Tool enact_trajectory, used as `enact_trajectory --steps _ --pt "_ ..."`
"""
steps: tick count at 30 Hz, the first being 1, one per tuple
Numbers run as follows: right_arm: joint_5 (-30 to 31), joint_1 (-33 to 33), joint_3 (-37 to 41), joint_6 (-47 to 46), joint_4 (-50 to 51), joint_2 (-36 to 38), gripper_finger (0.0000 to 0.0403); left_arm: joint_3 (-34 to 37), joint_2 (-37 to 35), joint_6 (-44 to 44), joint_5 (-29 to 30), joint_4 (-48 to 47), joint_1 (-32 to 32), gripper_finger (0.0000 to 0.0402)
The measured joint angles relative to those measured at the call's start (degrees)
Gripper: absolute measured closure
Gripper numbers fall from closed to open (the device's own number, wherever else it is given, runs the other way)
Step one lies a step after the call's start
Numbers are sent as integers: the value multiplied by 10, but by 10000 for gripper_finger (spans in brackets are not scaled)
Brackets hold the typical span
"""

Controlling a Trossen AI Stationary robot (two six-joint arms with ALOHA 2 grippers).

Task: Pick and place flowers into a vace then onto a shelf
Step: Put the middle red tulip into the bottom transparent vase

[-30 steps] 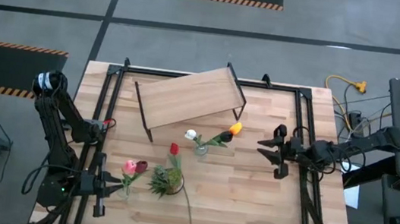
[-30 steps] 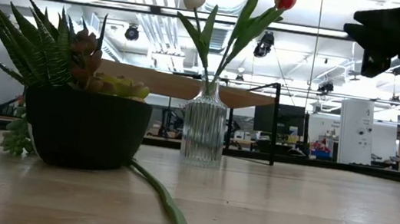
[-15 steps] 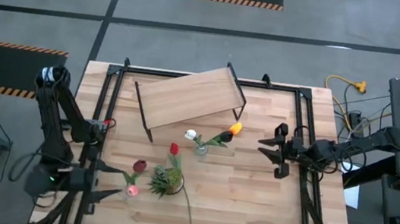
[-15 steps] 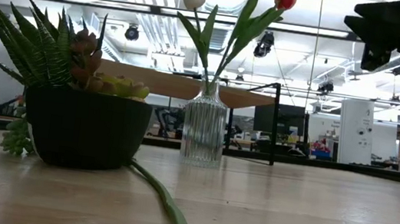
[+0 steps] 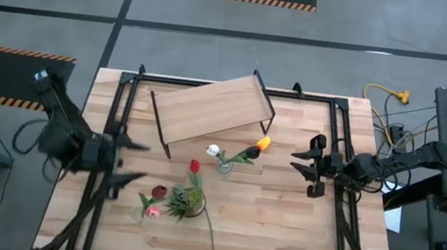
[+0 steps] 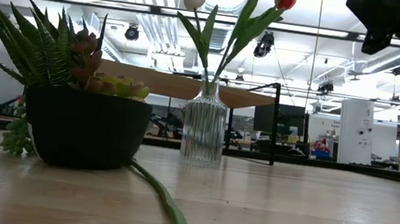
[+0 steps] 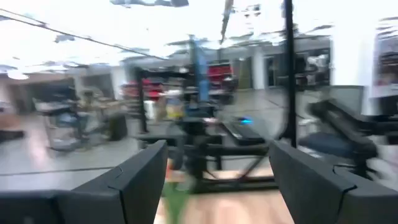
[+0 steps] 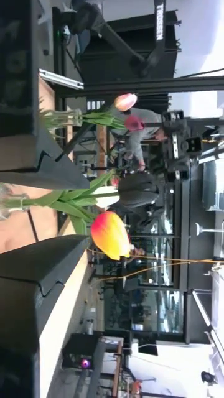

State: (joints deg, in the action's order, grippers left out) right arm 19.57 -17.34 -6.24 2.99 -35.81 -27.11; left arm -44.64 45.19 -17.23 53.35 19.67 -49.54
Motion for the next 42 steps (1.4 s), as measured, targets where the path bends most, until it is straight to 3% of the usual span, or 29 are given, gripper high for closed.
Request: enact_trajectory --steps 7,12,17,27,33,42 --pt "0 0 -2 7 5 0 284 2 -69 17 -20 -115 174 137" --pt "0 0 -2 5 9 0 284 30 -109 38 -197 -145 246 137" --pt "0 0 -2 6 9 0 285 68 -149 65 -229 -167 315 137" --pt "-1 0 -2 -1 10 -1 285 174 -283 129 -263 -184 330 137" --pt "1 -5 -32 -88 45 -15 274 243 -343 143 -262 -146 330 137" --pt "5 -47 -186 -177 181 -212 198 234 -405 130 -260 -161 331 137"
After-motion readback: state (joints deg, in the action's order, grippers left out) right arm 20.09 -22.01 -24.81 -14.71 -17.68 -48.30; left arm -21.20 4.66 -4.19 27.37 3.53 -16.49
